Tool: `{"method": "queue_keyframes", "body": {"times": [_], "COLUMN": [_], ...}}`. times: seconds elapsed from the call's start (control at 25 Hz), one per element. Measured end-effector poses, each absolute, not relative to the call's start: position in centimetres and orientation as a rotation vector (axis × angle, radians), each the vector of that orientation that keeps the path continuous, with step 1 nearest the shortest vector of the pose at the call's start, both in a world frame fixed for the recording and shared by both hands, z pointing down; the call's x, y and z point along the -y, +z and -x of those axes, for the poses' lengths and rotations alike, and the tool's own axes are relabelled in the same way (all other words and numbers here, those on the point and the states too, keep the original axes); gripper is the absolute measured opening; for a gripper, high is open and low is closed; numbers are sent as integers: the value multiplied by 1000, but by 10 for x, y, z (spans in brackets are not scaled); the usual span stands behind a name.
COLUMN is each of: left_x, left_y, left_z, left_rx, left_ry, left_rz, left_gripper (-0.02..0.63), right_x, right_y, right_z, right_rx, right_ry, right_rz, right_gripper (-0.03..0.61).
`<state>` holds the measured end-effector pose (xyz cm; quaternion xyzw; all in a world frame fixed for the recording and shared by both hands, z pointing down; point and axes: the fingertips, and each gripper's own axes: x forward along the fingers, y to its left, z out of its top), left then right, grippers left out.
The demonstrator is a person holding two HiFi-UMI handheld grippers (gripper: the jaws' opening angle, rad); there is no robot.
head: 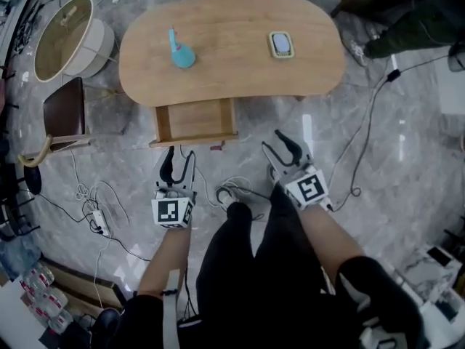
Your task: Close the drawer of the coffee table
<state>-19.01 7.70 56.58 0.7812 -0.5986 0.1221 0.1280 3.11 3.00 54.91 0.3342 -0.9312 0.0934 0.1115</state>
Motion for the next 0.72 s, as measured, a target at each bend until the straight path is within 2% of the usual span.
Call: {"method": "queue_keyframes", "body": {"times": [0.16, 0.72], "left_x": [-96, -118], "left_y": [557, 539], "left_z": [210, 210], "left_rx": [1766, 1936], "left_ry": [382, 498], "left_rz": [-2221, -1979], "left_gripper": [216, 216], "right_x": [-32, -33], "right_y": [537, 525], "right_z": [-22, -66], "right_rx": [2754, 2841], "right_ry": [274, 433], "right_rz": [-960, -792], "right_gripper": [169, 169]}}
